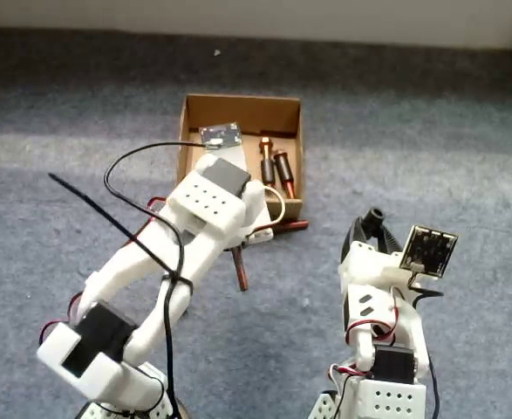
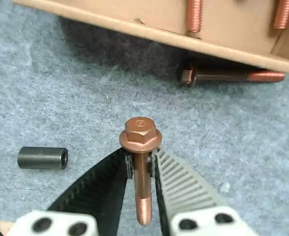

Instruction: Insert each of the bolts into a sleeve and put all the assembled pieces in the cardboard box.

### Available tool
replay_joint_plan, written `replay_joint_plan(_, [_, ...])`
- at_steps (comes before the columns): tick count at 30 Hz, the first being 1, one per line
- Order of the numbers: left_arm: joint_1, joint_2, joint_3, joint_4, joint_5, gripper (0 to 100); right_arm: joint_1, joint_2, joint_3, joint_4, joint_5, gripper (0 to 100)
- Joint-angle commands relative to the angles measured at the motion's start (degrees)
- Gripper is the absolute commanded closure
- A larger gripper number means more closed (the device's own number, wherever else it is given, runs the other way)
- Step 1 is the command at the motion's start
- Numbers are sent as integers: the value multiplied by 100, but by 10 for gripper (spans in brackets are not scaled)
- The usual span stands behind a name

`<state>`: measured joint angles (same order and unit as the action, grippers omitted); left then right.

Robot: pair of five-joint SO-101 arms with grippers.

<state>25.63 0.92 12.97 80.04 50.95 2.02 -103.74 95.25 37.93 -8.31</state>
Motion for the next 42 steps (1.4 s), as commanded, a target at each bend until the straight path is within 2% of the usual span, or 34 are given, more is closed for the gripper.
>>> replay_joint_plan(1, [-66,-1095,453,-325,-624,994,22,-66,-92,-127,0,988])
replay_joint_plan(8, [-66,-2818,2211,-1846,-765,994,22,-66,-92,-127,0,988])
replay_joint_plan(13, [-84,-3908,3029,-2479,-765,994,22,-66,-92,-119,0,989])
replay_joint_plan(16, [-259,-4391,3292,-2576,-791,994,-127,-66,-101,365,0,989])
replay_joint_plan(22, [-637,-4796,3380,-2567,-1864,994,-998,-66,-549,1209,-9,989])
replay_joint_plan(29, [-664,-4831,3380,-2541,-2013,994,-2009,-66,-593,1499,-9,989])
replay_joint_plan(32, [-664,-4831,3380,-2541,-2382,994,-2202,-66,-593,1490,-9,989])
replay_joint_plan(42, [-664,-4840,3495,-2576,-2418,994,-2853,-66,-585,1481,-44,989])
